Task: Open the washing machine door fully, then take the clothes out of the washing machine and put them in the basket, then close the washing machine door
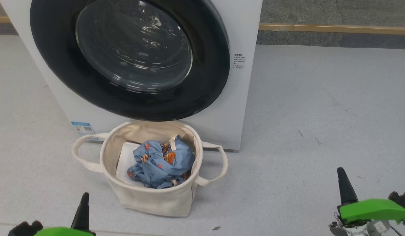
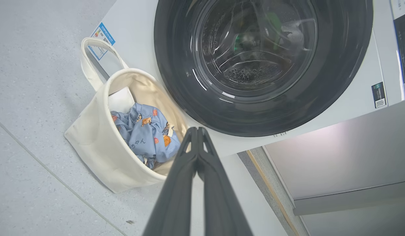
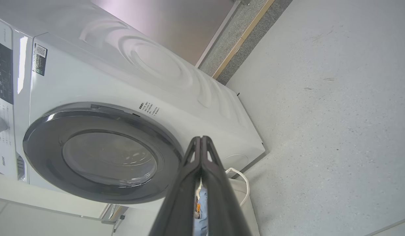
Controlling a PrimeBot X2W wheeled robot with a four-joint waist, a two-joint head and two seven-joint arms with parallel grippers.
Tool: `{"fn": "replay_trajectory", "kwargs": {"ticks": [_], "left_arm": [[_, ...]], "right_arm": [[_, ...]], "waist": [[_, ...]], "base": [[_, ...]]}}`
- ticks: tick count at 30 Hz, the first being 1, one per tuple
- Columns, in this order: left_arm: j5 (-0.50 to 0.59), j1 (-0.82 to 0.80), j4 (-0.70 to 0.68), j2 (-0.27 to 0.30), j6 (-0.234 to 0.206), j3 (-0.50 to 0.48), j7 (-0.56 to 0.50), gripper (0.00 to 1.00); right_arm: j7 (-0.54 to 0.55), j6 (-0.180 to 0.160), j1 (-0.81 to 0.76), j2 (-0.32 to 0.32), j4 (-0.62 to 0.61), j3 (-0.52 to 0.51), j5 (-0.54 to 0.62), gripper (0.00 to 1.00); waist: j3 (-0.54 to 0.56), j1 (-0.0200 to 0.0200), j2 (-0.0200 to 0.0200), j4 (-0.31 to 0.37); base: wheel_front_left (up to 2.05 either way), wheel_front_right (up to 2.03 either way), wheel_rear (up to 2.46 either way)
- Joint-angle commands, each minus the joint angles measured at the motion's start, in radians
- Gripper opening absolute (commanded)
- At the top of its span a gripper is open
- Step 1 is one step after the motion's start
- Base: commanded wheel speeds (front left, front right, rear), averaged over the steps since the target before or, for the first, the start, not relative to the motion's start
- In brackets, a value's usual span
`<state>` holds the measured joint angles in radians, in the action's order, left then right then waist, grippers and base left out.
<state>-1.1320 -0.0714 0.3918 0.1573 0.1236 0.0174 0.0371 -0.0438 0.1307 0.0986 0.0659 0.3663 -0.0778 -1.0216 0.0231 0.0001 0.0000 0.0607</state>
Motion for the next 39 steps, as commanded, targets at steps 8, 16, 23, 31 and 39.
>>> {"fn": "replay_trajectory", "kwargs": {"ticks": [8, 16, 23, 31, 39], "left_arm": [[-0.085, -0.042, -0.054, -0.009, 0.005, -0.046, -0.025, 0.00], [-0.156, -0.041, -0.071, -0.027, 0.005, -0.061, -0.048, 0.00], [-0.228, -0.040, -0.088, -0.045, 0.005, -0.077, -0.071, 0.00], [-0.300, -0.039, -0.105, -0.063, 0.006, -0.093, -0.094, 0.00], [-0.362, -0.038, -0.120, -0.079, 0.006, -0.107, -0.114, 0.00]], "right_arm": [[0.028, 0.000, 0.028, -0.003, -0.052, 0.001, -0.105, 0.00], [0.052, 0.000, 0.024, -0.005, -0.065, -0.006, -0.194, 0.00], [0.075, 0.000, 0.021, -0.008, -0.077, -0.013, -0.282, 0.00], [0.099, 0.000, 0.018, -0.010, -0.090, -0.020, -0.370, 0.00], [0.120, 0.000, 0.015, -0.012, -0.101, -0.026, -0.447, 0.00]], "waist": [[-0.004, -0.0001, 0.0000, -0.010], [-0.008, -0.0001, 0.0000, -0.019], [-0.012, -0.0001, 0.0000, -0.028], [-0.016, -0.0001, 0.0000, -0.038], [-0.020, -0.0001, 0.0000, -0.046]], "base": [[0.00, 0.00, 0.00], [0.00, 0.00, 0.00], [0.00, 0.00, 0.00], [0.00, 0.00, 0.00], [0.00, 0.00, 0.00]]}}
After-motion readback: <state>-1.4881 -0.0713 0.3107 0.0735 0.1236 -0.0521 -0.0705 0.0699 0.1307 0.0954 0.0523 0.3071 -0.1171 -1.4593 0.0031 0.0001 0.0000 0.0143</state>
